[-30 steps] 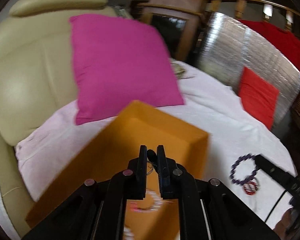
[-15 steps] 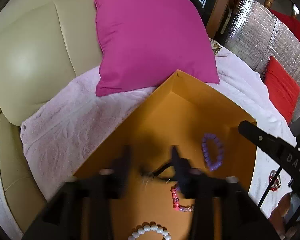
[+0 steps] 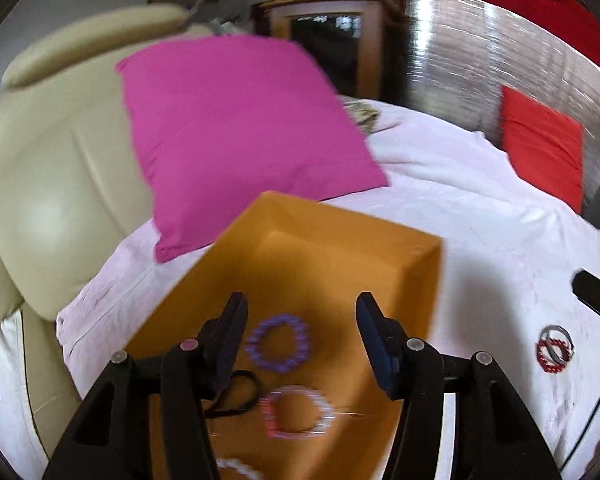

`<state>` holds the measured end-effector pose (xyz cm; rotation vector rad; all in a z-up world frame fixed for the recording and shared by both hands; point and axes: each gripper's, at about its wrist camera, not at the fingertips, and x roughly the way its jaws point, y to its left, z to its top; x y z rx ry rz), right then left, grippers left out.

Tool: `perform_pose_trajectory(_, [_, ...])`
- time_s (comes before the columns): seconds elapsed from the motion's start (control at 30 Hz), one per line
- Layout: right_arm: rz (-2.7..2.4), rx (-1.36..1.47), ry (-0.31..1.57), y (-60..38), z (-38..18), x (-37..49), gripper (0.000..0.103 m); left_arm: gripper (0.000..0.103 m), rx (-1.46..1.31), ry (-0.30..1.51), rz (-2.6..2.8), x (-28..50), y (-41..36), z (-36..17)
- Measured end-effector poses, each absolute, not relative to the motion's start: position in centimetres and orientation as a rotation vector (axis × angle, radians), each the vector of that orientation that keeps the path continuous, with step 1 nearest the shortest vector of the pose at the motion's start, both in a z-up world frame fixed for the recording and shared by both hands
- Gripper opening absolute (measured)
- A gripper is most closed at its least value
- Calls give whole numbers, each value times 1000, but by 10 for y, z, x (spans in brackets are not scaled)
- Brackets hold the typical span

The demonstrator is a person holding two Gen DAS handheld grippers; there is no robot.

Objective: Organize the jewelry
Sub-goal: 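Move both open tools back to the red bracelet and scrunchie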

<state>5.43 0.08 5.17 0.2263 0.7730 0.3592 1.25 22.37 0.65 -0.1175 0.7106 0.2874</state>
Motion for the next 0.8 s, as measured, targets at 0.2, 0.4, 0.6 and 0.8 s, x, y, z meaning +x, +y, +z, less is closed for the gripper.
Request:
perform_pose_trajectory(0.2, [205,328,797,-111,37,35,25,58,-2,683,240,19,159,12])
perform_pose_trajectory(0.4, [42,466,826,-208,14,24,25,60,115,703,181,26,101,3])
perform_pose_trajectory(0.6, [-87,507,833,-269,13,20,25,60,135,753,140,36,66,-8])
perform_pose_trajectory(0.8, [-159,542,857,-311,8,12,25,60,122,826,67,50,36,-25])
